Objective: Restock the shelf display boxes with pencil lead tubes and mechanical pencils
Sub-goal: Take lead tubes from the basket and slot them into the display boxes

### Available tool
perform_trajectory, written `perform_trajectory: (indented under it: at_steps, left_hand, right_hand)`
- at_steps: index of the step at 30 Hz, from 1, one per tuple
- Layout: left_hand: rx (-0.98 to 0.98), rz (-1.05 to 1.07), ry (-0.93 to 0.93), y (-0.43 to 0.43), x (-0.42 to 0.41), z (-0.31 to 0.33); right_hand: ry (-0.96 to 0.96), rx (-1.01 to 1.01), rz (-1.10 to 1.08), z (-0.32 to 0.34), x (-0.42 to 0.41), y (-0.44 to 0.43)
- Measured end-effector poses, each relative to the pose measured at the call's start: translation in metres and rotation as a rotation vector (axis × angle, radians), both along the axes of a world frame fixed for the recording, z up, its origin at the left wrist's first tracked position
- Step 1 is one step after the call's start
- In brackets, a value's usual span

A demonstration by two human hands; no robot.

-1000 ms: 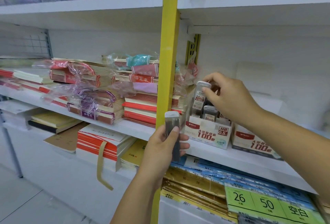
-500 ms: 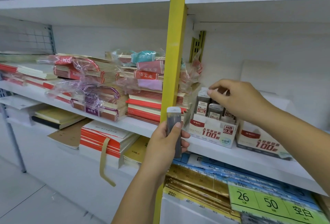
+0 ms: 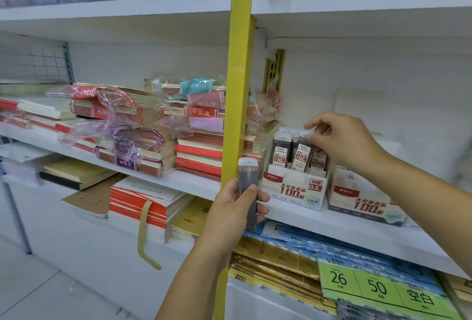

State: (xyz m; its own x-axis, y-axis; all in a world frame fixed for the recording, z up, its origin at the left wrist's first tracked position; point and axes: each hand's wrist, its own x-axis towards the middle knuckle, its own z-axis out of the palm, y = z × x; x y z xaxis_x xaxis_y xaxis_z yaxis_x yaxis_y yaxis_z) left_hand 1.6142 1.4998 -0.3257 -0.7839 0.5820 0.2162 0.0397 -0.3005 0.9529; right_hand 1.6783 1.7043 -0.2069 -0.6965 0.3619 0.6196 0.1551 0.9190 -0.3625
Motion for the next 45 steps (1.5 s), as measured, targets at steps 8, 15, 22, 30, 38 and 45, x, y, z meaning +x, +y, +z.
perform_trajectory:
  at_steps: [8, 15, 22, 30, 38, 45]
  left_hand:
    - [-0.015, -0.038, 0.042, 0.002, 0.004, 0.001]
    - [0.023, -0.066, 0.077, 0.008, 0.012, 0.005]
    - [-0.091, -0.087, 0.21, 0.014, 0.022, 0.005]
    - [-0.12, -0.069, 0.282, 0.008, 0.017, 0.005]
    - [-0.063, 0.086, 0.282, 0.021, 0.018, 0.0]
    - [-0.241, 0.432, 0.66, 0.033, 0.013, -0.008]
  right_hand:
    - [-0.062, 0.392, -0.156, -0.014, -0.003, 0.004]
    - [0.087, 0.164, 0.07, -0.021, 0.024, -0.018]
    - [-0.056, -0.435, 0.502, -0.04, 0.036, -0.049]
    - [-0.005, -0.691, 0.542, -0.048, 0.044, -0.034]
    - [0.038, -0.724, 0.494, -0.049, 0.045, -0.033]
    - [0.324, -0.363, 0.402, -0.011, 0.045, -0.031]
